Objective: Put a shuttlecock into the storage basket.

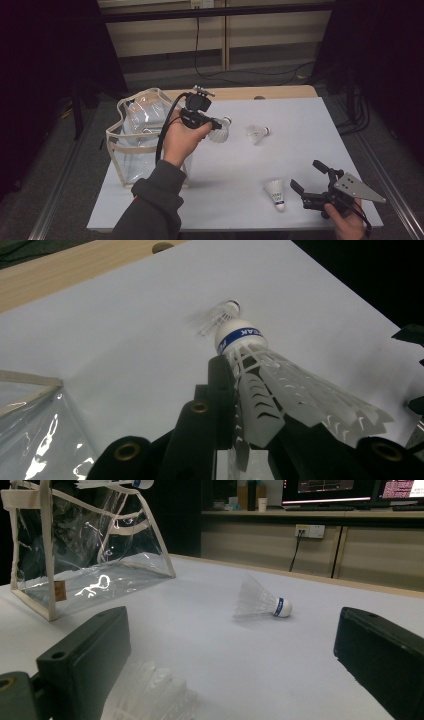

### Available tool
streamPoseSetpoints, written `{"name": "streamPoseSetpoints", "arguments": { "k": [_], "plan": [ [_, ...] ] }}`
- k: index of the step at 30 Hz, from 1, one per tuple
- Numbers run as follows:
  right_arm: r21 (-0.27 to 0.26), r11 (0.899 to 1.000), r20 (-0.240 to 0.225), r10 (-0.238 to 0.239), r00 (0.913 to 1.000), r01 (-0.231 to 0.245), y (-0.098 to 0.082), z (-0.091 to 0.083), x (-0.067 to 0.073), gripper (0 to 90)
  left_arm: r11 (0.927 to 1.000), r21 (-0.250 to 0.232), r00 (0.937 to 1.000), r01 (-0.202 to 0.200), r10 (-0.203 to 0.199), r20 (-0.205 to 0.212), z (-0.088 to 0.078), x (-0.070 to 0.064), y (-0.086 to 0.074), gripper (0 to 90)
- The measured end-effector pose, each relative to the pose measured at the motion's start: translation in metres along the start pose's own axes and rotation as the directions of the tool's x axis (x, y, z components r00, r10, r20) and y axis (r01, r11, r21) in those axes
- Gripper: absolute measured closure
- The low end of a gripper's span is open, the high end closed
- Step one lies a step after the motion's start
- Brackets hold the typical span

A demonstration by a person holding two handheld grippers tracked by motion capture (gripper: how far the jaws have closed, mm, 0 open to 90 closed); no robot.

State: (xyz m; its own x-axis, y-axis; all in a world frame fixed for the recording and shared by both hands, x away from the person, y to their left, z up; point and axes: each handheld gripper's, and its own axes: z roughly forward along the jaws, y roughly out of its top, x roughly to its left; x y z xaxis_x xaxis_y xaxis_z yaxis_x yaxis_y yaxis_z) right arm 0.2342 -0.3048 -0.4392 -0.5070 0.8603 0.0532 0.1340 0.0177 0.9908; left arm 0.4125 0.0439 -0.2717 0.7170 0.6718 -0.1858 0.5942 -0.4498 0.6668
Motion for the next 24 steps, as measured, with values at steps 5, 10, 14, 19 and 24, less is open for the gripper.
{"name": "streamPoseSetpoints", "arguments": {
  "k": [5, 10, 14, 19, 24],
  "plan": [
    [-0.001, 1.000, -0.004, -0.003, 1.0000, 0.003, 0.000, 0.000, 0.001, 1.6, 1.0000, 0.000, 1.0000, 0.009, -0.009, -0.003, -0.003, 0.003, 0.003, 85.1],
    [-0.003, 1.000, -0.001, 0.003, 1.0000, -0.003, 0.000, 0.000, 0.000, 1.6, 0.9996, -0.005, 0.9996, 0.027, -0.027, 0.003, -0.004, 0.007, 0.004, 85.1],
    [-0.001, 1.000, -0.002, 0.004, 1.0000, -0.004, 0.000, 0.000, 0.001, 1.7, 0.9996, -0.004, 0.9996, 0.027, -0.027, -0.007, -0.006, 0.009, 0.004, 85.1],
    [0.000, 1.000, -0.004, -0.001, 1.0000, 0.001, 0.000, 0.000, 0.001, 1.8, 0.9995, 0.002, 0.9994, 0.031, -0.031, -0.017, -0.008, 0.011, 0.007, 85.1],
    [-0.002, 1.000, -0.002, 0.001, 1.0000, -0.001, 0.000, 0.000, 0.001, 1.7, 0.9991, -0.007, 0.9989, 0.042, -0.042, -0.019, -0.012, 0.013, 0.010, 85.1]
  ]
}}
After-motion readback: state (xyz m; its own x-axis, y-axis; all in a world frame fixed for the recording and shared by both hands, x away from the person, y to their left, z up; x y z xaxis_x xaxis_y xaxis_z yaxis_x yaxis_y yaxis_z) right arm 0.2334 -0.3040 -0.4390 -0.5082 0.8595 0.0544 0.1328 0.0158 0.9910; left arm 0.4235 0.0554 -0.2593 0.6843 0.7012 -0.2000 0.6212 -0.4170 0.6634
